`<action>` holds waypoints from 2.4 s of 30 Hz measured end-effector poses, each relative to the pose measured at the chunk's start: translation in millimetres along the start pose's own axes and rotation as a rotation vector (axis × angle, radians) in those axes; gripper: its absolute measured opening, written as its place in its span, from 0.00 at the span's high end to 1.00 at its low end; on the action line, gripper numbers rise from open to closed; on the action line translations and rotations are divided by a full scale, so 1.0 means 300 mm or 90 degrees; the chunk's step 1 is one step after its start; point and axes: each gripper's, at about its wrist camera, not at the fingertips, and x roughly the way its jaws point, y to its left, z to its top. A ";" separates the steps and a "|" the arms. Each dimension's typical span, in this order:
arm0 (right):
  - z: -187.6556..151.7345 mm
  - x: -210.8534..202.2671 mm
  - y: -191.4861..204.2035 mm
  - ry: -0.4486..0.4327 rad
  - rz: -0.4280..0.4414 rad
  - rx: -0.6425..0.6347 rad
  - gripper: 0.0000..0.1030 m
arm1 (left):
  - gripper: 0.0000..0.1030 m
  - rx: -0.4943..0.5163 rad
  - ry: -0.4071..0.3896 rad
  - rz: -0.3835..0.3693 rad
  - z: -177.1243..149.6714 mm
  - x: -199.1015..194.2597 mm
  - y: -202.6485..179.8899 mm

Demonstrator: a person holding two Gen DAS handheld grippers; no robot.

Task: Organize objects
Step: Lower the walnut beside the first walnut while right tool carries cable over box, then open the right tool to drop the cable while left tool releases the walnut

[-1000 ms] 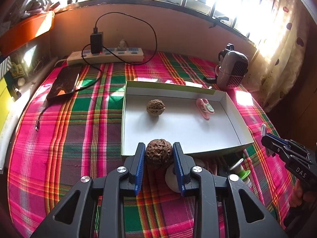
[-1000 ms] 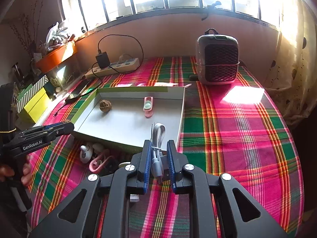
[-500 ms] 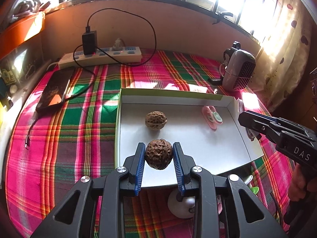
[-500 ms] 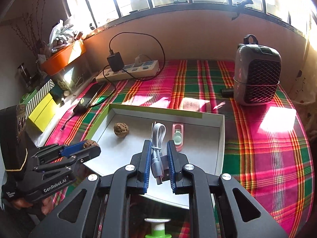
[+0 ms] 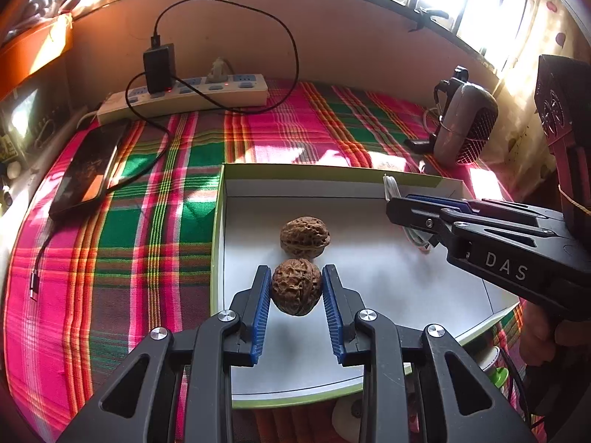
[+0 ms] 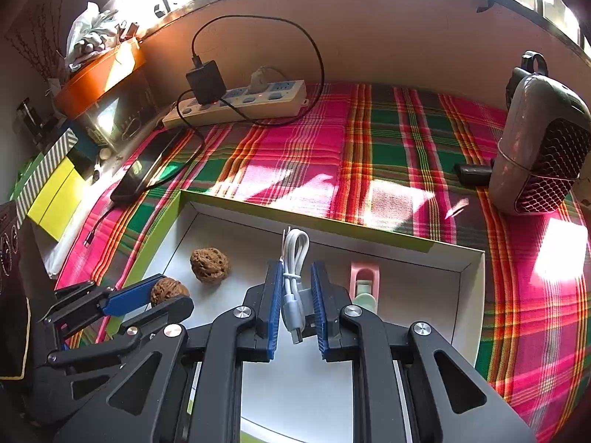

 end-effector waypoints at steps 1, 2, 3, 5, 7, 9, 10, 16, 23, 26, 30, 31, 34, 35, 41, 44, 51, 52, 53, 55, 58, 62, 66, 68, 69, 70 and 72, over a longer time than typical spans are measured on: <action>0.001 0.009 0.000 0.004 -0.004 -0.002 0.84 | 0.75 0.000 0.002 0.001 0.001 0.005 0.001; 0.004 0.017 0.001 0.006 -0.006 -0.003 0.84 | 0.75 -0.001 0.004 -0.002 0.002 0.010 0.001; 0.005 0.023 0.001 0.008 -0.008 -0.005 0.84 | 0.75 -0.001 0.005 -0.003 0.003 0.014 0.000; 0.009 0.036 0.003 0.013 -0.012 -0.008 0.84 | 0.75 0.003 0.005 -0.003 0.004 0.018 -0.006; 0.010 0.049 0.004 0.018 -0.014 -0.011 0.84 | 0.75 0.007 0.005 -0.001 0.005 0.023 -0.009; 0.010 0.060 0.000 0.024 -0.018 -0.012 0.84 | 0.75 0.008 0.005 0.001 0.007 0.026 -0.010; 0.009 0.063 -0.002 0.026 -0.018 -0.011 0.84 | 0.75 0.008 0.006 0.003 0.008 0.027 -0.011; 0.008 0.077 0.001 0.030 -0.023 -0.016 0.83 | 0.75 0.020 0.007 0.016 0.008 0.032 -0.020; 0.008 0.086 -0.005 0.034 -0.021 -0.009 0.83 | 0.75 0.026 0.007 0.024 0.006 0.035 -0.022; 0.008 0.086 -0.004 0.035 -0.021 -0.010 0.83 | 0.75 0.025 0.007 0.023 0.007 0.036 -0.021; 0.010 0.088 -0.001 0.037 -0.024 -0.013 0.83 | 0.75 0.026 0.008 0.024 0.007 0.037 -0.023; 0.011 0.089 0.000 0.037 -0.025 -0.014 0.83 | 0.74 0.026 0.008 0.023 0.007 0.036 -0.022; 0.009 0.088 0.002 0.036 -0.028 -0.012 0.83 | 0.74 0.026 0.008 0.020 0.008 0.037 -0.021; 0.009 0.088 0.002 0.036 -0.030 -0.012 0.83 | 0.74 0.025 0.009 0.019 0.008 0.037 -0.022; 0.010 0.090 0.006 0.036 -0.036 -0.011 0.82 | 0.74 0.026 0.010 0.018 0.008 0.036 -0.022; 0.008 0.088 0.005 0.037 -0.039 -0.011 0.79 | 0.74 0.023 0.009 0.015 0.007 0.035 -0.020; 0.005 0.076 0.003 0.033 -0.042 -0.006 0.70 | 0.71 0.020 0.009 0.011 0.005 0.030 -0.020; 0.005 0.073 0.003 0.031 -0.042 -0.005 0.68 | 0.70 0.020 0.009 0.009 0.007 0.027 -0.021; 0.005 0.068 0.003 0.029 -0.043 -0.004 0.67 | 0.70 0.021 0.008 0.008 0.007 0.023 -0.022; 0.006 0.059 0.004 0.026 -0.042 -0.005 0.64 | 0.70 0.025 0.004 0.007 0.007 0.015 -0.025; 0.004 0.045 0.002 0.021 -0.047 -0.002 0.61 | 0.70 0.020 0.004 -0.001 0.008 0.006 -0.026; -0.002 0.019 -0.005 0.013 -0.047 0.006 0.61 | 0.70 0.019 -0.002 -0.002 0.006 -0.010 -0.029; -0.009 -0.013 -0.010 0.003 -0.050 0.010 0.61 | 0.69 0.017 -0.009 -0.002 0.001 -0.035 -0.034; -0.015 -0.034 -0.015 -0.003 -0.048 0.015 0.61 | 0.69 0.015 -0.013 -0.004 -0.004 -0.049 -0.034; -0.019 -0.045 -0.015 -0.007 -0.049 0.017 0.61 | 0.69 0.016 -0.015 -0.004 -0.007 -0.057 -0.035; -0.023 -0.056 -0.014 -0.009 -0.051 0.018 0.61 | 0.69 0.014 -0.017 -0.004 -0.010 -0.064 -0.034; -0.033 -0.081 -0.014 -0.017 -0.056 0.019 0.61 | 0.69 0.011 -0.021 -0.005 -0.017 -0.080 -0.032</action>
